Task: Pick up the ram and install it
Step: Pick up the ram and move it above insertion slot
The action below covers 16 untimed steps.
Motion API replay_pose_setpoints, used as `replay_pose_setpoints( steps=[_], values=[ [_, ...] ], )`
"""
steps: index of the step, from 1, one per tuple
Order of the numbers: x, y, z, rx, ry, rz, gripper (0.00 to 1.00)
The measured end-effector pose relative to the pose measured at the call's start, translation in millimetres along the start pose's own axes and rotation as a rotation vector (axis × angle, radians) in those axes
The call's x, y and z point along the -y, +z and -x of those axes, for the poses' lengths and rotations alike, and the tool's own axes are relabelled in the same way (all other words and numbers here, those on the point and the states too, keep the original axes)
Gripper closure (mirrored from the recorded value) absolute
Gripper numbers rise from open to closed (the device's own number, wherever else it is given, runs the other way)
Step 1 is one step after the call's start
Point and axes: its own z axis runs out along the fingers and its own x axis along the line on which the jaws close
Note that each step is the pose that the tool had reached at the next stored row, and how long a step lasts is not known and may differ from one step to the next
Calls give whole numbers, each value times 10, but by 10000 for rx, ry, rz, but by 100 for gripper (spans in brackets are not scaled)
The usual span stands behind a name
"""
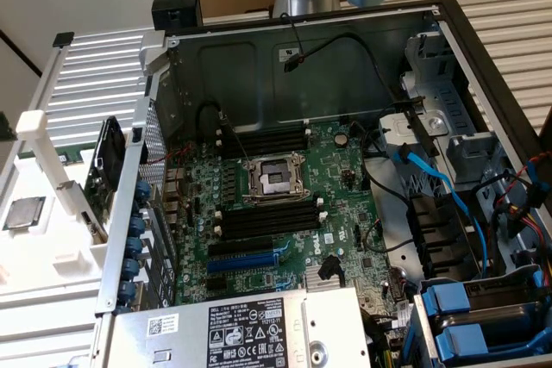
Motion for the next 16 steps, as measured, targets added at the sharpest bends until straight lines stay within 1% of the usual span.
replay_pose_setpoints(
  steps=[2,3,4,5,9,10,11,12,13,15,16],
  values=[
    [55,-22,-1,-1,0,1,88],
    [147,-53,-2,-1,1,1,88],
    [179,-61,-2,-1,0,1,88],
    [329,-89,-1,-1,-1,1,88],
    [482,-114,0,-1,0,0,88],
    [556,-127,1,-1,0,1,88],
    [668,-144,2,-1,-1,2,88],
    [705,-149,2,-1,0,1,88],
    [778,-156,3,0,0,1,88],
    [854,-162,4,0,0,1,88],
    [928,-165,5,2,-1,1,88]
  ],
)
